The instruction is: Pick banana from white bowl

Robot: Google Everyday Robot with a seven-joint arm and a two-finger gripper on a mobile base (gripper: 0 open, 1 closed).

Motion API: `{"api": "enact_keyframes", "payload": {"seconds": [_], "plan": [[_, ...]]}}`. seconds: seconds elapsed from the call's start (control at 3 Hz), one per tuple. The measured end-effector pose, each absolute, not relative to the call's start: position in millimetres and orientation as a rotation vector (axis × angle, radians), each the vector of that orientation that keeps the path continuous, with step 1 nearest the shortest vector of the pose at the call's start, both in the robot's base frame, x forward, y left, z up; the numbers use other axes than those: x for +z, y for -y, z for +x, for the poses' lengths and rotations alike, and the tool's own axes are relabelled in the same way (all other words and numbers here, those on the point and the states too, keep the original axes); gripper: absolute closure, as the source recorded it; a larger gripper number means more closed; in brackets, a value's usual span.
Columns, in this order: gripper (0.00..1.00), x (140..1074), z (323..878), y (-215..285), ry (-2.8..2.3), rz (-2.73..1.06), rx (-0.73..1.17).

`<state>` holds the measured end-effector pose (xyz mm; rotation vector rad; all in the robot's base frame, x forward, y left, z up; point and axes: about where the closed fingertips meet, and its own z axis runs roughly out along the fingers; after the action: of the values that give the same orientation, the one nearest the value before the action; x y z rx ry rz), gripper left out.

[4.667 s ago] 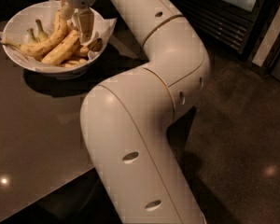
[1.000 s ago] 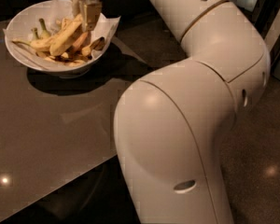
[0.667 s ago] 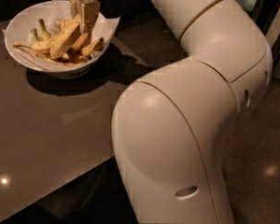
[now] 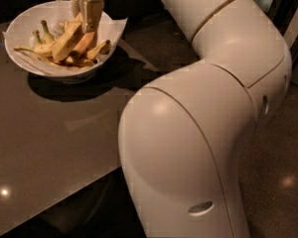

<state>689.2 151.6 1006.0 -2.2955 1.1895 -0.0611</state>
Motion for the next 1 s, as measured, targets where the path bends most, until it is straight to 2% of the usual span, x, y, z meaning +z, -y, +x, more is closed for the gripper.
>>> {"api": "enact_keyframes", "payload": {"seconds": [0.67,1.0], "plan": [[1.0,1036.0,645.1,-161.6,-1.198,-2.235,-0.034],[1.0,1036.0,645.2,-161.7,-1.198,-2.235,-0.034]]}}
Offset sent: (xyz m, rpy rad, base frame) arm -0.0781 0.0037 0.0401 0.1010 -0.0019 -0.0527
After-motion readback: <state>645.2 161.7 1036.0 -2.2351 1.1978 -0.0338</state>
